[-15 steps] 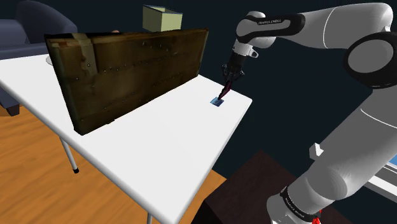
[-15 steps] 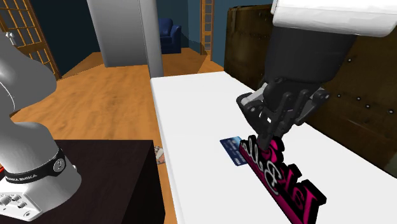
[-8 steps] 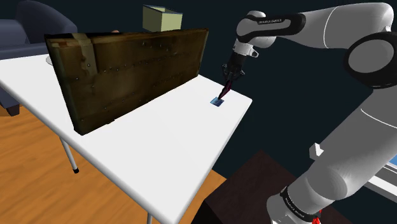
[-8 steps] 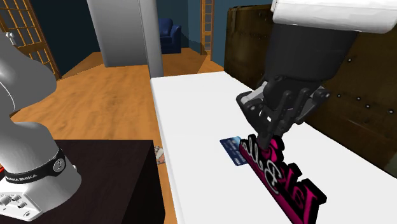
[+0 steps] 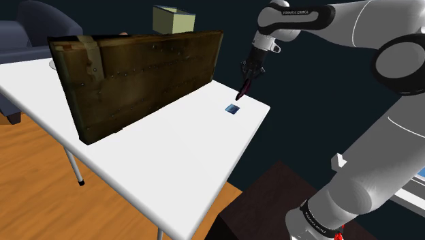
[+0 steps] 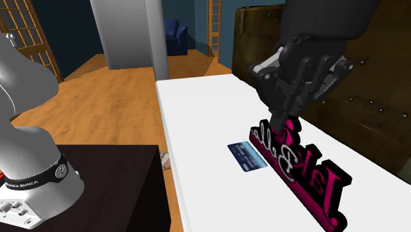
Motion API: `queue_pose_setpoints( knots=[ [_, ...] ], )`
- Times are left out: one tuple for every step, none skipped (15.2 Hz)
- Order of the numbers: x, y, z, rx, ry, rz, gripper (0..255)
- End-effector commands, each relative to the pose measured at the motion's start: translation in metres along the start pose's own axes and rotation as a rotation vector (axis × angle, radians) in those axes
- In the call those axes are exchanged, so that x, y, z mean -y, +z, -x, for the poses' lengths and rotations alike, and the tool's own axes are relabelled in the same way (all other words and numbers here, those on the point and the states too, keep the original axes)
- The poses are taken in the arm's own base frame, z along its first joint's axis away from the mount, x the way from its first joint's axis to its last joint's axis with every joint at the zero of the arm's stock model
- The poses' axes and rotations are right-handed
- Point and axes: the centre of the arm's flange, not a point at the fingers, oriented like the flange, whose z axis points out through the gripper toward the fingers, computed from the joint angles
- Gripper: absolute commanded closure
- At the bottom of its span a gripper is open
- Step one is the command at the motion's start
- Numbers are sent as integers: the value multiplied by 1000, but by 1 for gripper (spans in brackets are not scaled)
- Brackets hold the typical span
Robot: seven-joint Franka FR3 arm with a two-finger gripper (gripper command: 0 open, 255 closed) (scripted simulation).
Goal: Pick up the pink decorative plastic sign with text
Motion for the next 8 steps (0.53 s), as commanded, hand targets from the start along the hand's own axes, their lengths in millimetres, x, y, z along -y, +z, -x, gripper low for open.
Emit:
queue_pose_setpoints(
  knots=[
    [1,-11,0,0,0,0,255],
    [1,-16,1,0,0,0,255],
    [1,-21,2,0,0,0,255],
    [1,-26,2,0,0,0,255],
    [1,-32,3,0,0,0,255],
    [1,-37,4,0,0,0,255],
    [1,-38,4,0,0,0,255],
    [1,-38,4,0,0,0,255]
  ],
)
